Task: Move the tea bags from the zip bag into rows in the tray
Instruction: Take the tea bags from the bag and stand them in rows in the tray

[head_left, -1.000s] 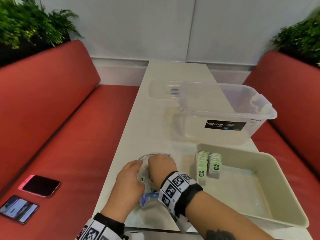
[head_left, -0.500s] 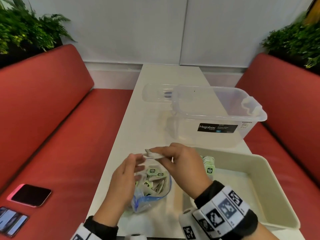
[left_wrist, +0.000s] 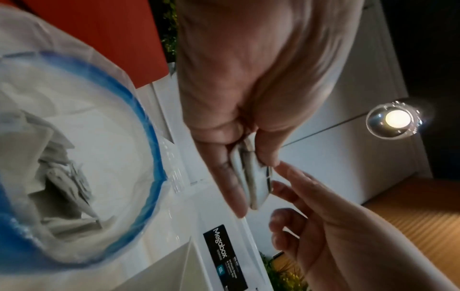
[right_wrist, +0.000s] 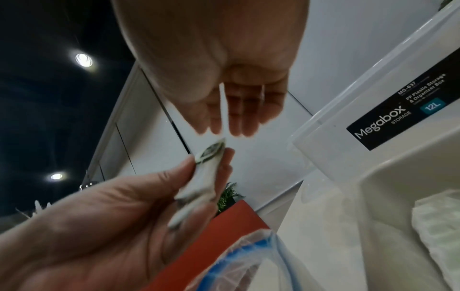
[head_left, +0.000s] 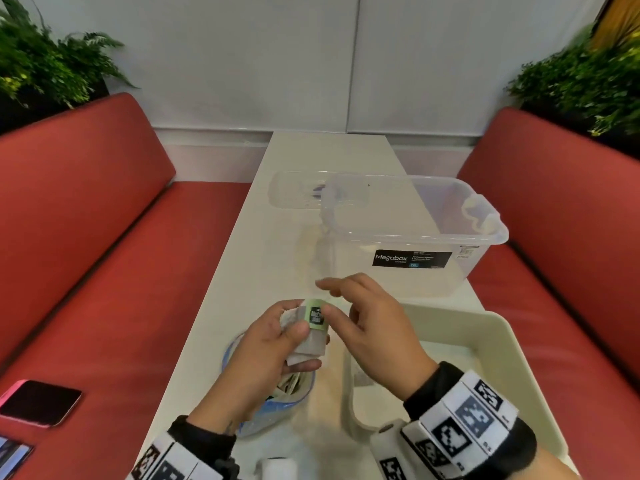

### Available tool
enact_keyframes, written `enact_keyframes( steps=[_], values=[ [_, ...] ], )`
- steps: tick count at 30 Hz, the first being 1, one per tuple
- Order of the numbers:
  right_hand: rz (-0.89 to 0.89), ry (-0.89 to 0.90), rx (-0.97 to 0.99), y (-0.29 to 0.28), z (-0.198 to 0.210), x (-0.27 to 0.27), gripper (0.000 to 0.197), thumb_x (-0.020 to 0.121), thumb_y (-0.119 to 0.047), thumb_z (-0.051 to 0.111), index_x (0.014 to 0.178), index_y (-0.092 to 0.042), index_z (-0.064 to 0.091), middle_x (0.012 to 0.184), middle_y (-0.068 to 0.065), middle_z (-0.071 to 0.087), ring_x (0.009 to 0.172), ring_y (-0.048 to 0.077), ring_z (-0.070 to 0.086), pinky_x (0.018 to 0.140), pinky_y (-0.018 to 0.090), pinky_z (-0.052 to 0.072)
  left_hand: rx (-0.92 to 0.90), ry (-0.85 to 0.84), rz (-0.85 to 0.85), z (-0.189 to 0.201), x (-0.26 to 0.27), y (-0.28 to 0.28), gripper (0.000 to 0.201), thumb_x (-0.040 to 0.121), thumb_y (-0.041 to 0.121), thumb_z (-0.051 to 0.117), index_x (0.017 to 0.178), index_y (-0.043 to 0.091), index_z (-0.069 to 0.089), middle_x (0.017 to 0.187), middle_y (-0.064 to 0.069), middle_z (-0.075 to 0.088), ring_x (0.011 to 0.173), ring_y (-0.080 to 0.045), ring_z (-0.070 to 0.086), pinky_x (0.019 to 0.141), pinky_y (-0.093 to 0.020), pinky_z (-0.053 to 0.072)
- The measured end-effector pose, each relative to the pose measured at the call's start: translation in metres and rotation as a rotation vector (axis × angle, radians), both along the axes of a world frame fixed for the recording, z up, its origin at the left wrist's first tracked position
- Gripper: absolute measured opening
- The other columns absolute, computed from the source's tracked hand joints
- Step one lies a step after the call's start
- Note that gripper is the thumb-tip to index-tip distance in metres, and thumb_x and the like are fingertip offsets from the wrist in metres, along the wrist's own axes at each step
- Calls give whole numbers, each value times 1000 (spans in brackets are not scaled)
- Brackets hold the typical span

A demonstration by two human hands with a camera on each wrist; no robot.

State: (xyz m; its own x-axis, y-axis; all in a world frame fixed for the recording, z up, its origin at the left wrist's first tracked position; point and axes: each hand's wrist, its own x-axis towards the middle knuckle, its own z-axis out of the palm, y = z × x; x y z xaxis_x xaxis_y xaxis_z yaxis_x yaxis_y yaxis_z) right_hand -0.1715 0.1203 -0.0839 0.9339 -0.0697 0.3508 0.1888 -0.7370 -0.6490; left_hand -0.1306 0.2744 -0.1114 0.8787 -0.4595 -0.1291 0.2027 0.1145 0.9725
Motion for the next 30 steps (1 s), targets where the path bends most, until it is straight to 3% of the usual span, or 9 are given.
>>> enact_keyframes(
  steps=[2,6,10,17,21,23,26,28,30],
  values=[
    [11,131,10,-7,4,5,17,86,-31,63,102,-30,68,89,-15,59,64,-9,48,66,14,36,40,-47,-10,1,-2,-9,19,92,9,51,107,18,58,97,-7,69,89,-20,69,67,-32,56],
    [-22,163,141,-24,11,9,8,80,-19,71,79,-27,72,68,-15,65,62,-5,56,62,10,40,51,-77,30,0,-4,-22,15,94,15,50,104,18,61,95,-8,68,84,-18,67,67,-33,58],
    [-45,211,131,-44,24,11,19,77,-20,75,68,-34,65,71,-11,68,69,5,60,68,23,47,62,-82,82,-2,-3,-28,18,97,18,43,105,18,60,94,4,72,86,-13,70,69,-34,59],
    [-39,346,-28,-74,31,15,9,78,-22,74,72,-27,69,69,-13,66,65,0,58,65,17,45,127,-141,41,-6,0,-40,23,98,15,40,101,12,62,109,7,69,92,-9,69,68,-19,56],
    [-50,345,-83,-83,28,18,15,79,-21,72,70,-30,65,71,-10,68,71,6,62,68,22,47,124,-188,-11,-9,0,-48,23,96,14,44,97,17,67,110,11,69,102,-9,65,85,-29,54],
    [-40,359,-98,-85,26,18,16,78,-19,73,70,-30,65,69,-11,67,69,3,61,68,19,46,166,-246,-43,-11,1,-52,21,95,20,50,92,25,70,115,19,65,111,1,57,93,-25,47],
    [11,385,-64,-84,25,16,15,76,-16,75,70,-26,66,60,-15,62,60,-2,57,63,13,44,266,-331,-126,-14,1,-59,19,83,44,52,88,39,70,127,29,52,117,14,46,92,-16,37],
    [47,394,-23,-83,24,14,14,76,-15,76,71,-25,67,60,-13,62,59,-1,58,64,15,46,275,-334,-166,-16,-1,-65,25,77,51,52,89,40,70,125,24,56,114,8,51,94,-22,42],
    [74,413,-7,-84,22,14,16,76,-13,76,71,-24,66,59,-12,61,54,-2,56,59,13,46,312,-338,-176,-16,-4,-71,23,82,46,53,90,34,70,111,15,66,103,1,59,92,-32,49]
  ],
)
